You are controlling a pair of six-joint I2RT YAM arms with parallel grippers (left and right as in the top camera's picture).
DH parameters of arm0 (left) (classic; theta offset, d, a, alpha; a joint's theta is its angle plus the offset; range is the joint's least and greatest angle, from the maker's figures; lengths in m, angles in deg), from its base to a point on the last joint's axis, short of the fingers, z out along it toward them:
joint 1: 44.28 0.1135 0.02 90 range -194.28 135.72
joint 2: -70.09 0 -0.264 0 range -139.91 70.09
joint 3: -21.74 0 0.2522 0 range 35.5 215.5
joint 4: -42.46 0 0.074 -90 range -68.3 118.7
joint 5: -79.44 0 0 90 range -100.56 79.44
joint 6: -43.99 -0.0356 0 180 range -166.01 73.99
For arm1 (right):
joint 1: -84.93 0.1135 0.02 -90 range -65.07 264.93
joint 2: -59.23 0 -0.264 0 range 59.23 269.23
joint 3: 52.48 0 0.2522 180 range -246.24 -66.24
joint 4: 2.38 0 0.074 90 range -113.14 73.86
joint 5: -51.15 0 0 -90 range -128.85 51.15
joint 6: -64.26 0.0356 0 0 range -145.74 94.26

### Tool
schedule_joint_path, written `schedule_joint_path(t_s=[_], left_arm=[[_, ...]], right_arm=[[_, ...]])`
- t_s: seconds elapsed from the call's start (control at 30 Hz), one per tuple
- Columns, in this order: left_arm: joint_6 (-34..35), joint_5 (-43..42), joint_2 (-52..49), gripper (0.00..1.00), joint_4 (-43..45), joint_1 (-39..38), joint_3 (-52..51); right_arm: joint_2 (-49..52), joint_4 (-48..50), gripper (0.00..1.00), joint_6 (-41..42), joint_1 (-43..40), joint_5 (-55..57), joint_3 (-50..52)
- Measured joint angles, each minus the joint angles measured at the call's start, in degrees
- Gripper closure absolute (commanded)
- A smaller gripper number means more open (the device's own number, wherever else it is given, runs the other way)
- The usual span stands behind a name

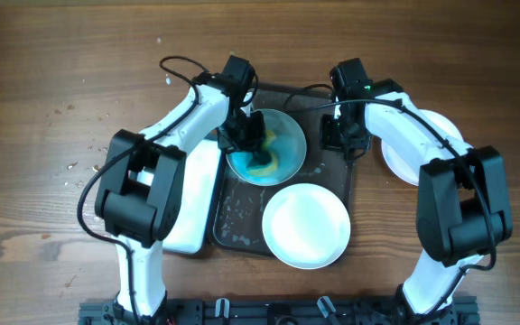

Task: Clean dirty plates on tray and stack at the side
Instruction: 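Scrub the held plate with the sponge in the left gripper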

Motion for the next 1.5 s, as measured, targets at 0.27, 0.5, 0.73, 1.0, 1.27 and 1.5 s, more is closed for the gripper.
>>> schedule_joint_path(t_s=[0.27,0.5,0.73,1.0,1.27,1.5], left_arm=[[0.17,5.81,0.31,0.96,2.56,-3.76,-0.07],[0.2,6.82,0.48,0.96,2.43,-4.37,-0.07],[0.22,6.58,0.72,0.96,0.66,-4.26,-0.04],[0.96,15.74,5.97,0.96,-2.75,-0.04,-0.74],[0.55,13.73,3.15,0.96,5.9,-1.9,-1.44],[-2.58,-11.13,-1.79,0.96,15.04,-4.11,-1.79]], right_arm=[[0.0,3.17,0.73,-6.43,0.0,-6.84,0.02],[0.15,11.28,0.68,-11.5,0.63,-15.02,2.4],[2.8,16.22,0.96,-5.62,2.25,-12.15,5.57],[2.78,16.39,0.96,-2.51,2.47,-12.07,5.73],[2.78,16.22,0.96,-2.29,2.47,-12.02,5.73],[2.78,15.96,0.96,-2.27,2.38,-12.02,5.73]])
